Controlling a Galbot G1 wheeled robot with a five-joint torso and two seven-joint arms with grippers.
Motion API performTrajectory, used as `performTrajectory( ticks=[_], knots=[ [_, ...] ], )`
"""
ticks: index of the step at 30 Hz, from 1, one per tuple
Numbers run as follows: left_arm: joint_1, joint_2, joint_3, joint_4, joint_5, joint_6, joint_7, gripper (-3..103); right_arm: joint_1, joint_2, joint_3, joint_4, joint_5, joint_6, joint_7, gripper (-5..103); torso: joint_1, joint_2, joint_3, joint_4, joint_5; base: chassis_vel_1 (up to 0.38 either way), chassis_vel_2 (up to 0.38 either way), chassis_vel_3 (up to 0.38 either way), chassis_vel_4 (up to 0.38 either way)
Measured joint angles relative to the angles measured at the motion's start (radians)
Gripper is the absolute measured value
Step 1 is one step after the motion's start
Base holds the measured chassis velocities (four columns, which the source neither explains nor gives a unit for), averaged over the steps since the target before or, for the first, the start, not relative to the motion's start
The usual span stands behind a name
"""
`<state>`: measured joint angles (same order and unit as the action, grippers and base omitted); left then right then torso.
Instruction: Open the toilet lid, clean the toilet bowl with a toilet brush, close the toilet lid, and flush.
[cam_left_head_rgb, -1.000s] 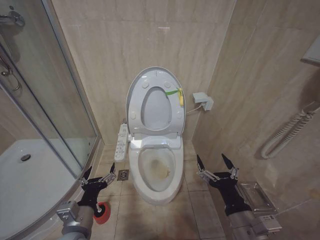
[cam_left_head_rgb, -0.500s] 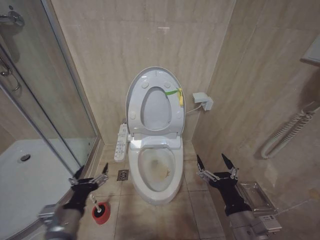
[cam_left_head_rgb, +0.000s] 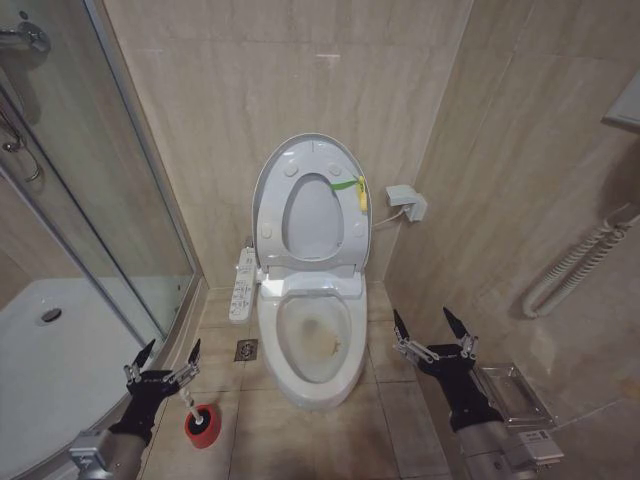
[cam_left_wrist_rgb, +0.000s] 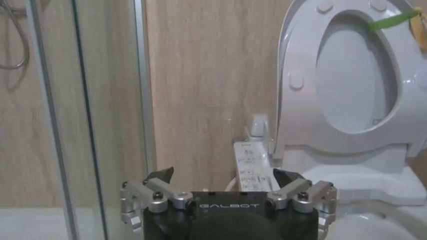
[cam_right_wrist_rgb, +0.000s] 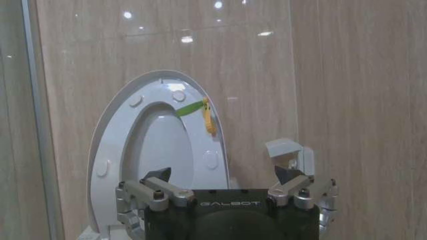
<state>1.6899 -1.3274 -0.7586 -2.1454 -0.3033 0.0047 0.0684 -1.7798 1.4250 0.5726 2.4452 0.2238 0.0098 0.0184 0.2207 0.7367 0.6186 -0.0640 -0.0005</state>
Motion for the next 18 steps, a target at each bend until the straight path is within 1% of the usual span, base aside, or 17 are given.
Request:
performTrajectory(
  ticks=[3, 4, 6, 7, 9, 11, 12, 14, 15, 16, 18],
  knots=[
    [-0.007, -0.003, 0.007, 0.029, 0.006, -0.026, 0.002, 98, 0.0, 0.0, 0.0, 0.0, 0.0, 0.0, 0.0, 100, 0.0, 0.0, 0.0, 0.0001, 0.0006, 0.0, 0.0, 0.0, 0.0],
    [-0.014, -0.005, 0.011, 0.061, 0.011, -0.056, 0.003, 98, 0.0, 0.0, 0.0, 0.0, 0.0, 0.0, 0.0, 100, 0.0, 0.0, 0.0, 0.0, 0.0003, 0.0, 0.0, 0.0, 0.0],
    [-0.019, -0.006, 0.018, 0.103, 0.01, -0.093, 0.004, 98, 0.0, 0.0, 0.0, 0.0, 0.0, 0.0, 0.0, 100, 0.0, 0.0, 0.0, 0.0001, 0.0005, 0.0, 0.0, 0.0, 0.0],
    [-0.019, -0.006, 0.018, 0.103, 0.01, -0.093, 0.004, 98, 0.0, 0.0, 0.0, 0.0, 0.0, 0.0, 0.0, 100, 0.0, 0.0, 0.0, 0.0001, 0.0005, 0.0, 0.0, 0.0, 0.0],
    [-0.019, -0.014, 0.035, 0.163, 0.0, -0.149, 0.004, 99, 0.0, 0.0, 0.0, 0.0, 0.0, 0.0, 0.0, 100, 0.0, 0.0, 0.0, 0.0, 0.0003, 0.0, 0.0, 0.0, 0.0],
    [-0.013, -0.022, 0.042, 0.185, 0.004, -0.166, 0.002, 99, 0.0, 0.0, 0.0, 0.0, 0.0, 0.0, 0.0, 100, 0.0, 0.0, 0.0, 0.0001, 0.0004, 0.0, 0.0, 0.0, 0.0],
    [-0.013, -0.022, 0.042, 0.185, 0.004, -0.166, 0.002, 99, 0.0, 0.0, 0.0, 0.0, 0.0, 0.0, 0.0, 100, 0.0, 0.0, 0.0, 0.0001, 0.0004, 0.0, 0.0, 0.0, 0.0],
    [-0.005, -0.037, 0.053, 0.219, 0.022, -0.194, -0.002, 99, 0.0, 0.0, 0.0, 0.0, 0.0, 0.0, 0.0, 100, 0.0, 0.0, 0.0, 0.0001, 0.0004, 0.0, 0.0, 0.0, 0.0],
    [-0.005, -0.037, 0.053, 0.219, 0.022, -0.194, -0.002, 99, 0.0, 0.0, 0.0, 0.0, 0.0, 0.0, 0.0, 100, 0.0, 0.0, 0.0, 0.0001, 0.0004, 0.0, 0.0, 0.0, 0.0],
    [-0.003, -0.04, 0.055, 0.232, 0.031, -0.206, -0.004, 97, 0.0, 0.0, 0.0, 0.0, 0.0, 0.0, 0.0, 100, 0.0, 0.0, 0.0, 0.0002, 0.0004, 0.0, 0.0, 0.0, 0.0],
    [-0.004, -0.047, 0.058, 0.278, 0.059, -0.238, -0.019, 97, 0.0, 0.0, 0.0, 0.0, 0.0, 0.0, 0.0, 100, 0.0, 0.0, 0.0, 0.0002, 0.0004, 0.0, 0.0, 0.0, 0.0]
  ],
)
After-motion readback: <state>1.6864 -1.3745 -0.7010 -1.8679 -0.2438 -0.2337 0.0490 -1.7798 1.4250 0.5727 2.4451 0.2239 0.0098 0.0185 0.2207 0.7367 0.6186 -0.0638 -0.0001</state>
